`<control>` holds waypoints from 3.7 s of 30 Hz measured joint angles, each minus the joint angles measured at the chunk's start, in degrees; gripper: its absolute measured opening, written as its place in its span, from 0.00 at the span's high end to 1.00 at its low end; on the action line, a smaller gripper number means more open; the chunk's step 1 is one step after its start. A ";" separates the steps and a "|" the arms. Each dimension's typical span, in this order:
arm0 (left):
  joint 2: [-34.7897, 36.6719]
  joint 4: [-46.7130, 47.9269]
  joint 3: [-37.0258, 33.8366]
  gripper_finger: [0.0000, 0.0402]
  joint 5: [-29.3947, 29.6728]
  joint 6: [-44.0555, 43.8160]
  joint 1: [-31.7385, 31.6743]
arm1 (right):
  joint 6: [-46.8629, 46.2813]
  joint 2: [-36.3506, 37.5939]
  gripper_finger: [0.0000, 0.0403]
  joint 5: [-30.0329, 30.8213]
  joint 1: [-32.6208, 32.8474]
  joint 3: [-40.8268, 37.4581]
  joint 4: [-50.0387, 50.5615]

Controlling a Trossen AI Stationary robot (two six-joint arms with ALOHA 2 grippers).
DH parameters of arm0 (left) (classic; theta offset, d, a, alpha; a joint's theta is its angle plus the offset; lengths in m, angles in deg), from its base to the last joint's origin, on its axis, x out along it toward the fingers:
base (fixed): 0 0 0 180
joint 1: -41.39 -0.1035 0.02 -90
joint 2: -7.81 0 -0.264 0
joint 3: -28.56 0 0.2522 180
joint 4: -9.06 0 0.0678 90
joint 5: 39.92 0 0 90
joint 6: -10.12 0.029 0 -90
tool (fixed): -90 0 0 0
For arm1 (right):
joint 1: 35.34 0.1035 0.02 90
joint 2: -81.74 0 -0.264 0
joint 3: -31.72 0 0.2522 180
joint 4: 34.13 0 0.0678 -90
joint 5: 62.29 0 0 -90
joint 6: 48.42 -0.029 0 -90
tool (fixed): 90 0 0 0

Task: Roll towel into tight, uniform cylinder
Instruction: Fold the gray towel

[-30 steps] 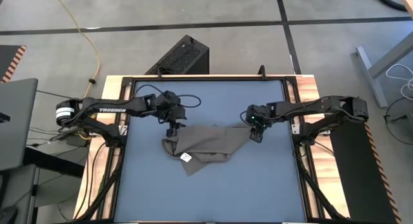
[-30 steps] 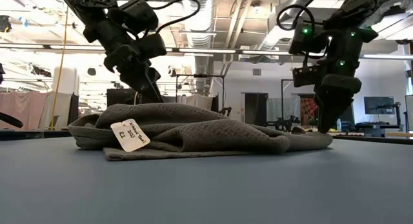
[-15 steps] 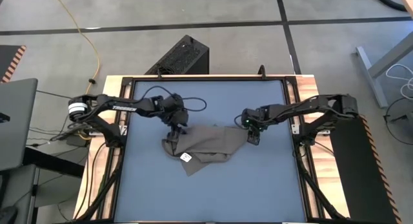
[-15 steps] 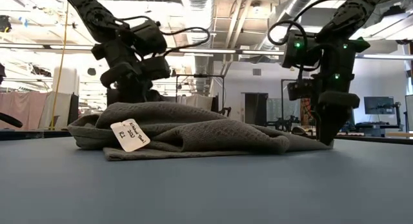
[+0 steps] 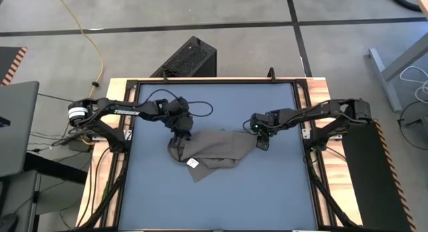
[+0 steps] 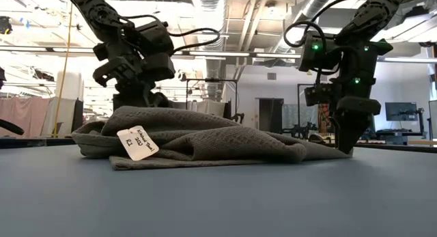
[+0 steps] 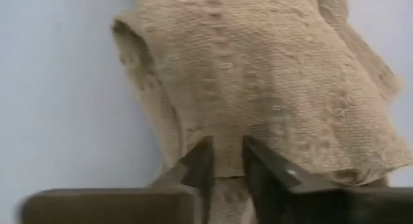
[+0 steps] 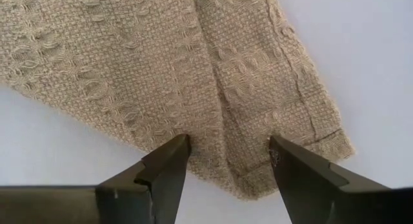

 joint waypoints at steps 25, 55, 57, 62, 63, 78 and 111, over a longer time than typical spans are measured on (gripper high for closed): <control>16.94 3.41 3.41 1.00 -0.67 -10.89 0.77 | 1.09 -0.07 0.95 -0.01 0.52 10.99 10.86; 7.47 -3.10 -4.46 0.40 5.77 -51.75 4.29 | 0.58 0.00 0.92 -0.03 0.52 10.99 10.54; 5.20 -4.58 -4.46 0.40 5.55 -52.46 4.59 | 0.55 0.00 0.92 -0.03 0.55 11.02 10.43; 2.20 -8.30 -4.50 0.41 0.92 -53.06 4.13 | 0.48 0.02 0.93 -0.04 0.69 11.02 10.46; 2.01 -9.83 -4.50 0.41 -0.66 -53.07 4.08 | 0.46 0.02 0.93 -0.03 0.83 11.02 10.49; 1.95 -15.33 -4.44 0.81 -3.91 -49.58 4.15 | 0.48 0.02 0.93 -0.03 1.29 11.04 10.45; 31.39 -18.74 0.99 1.00 -0.40 -32.56 4.20 | 0.52 5.17 0.93 7.80 1.44 12.73 11.41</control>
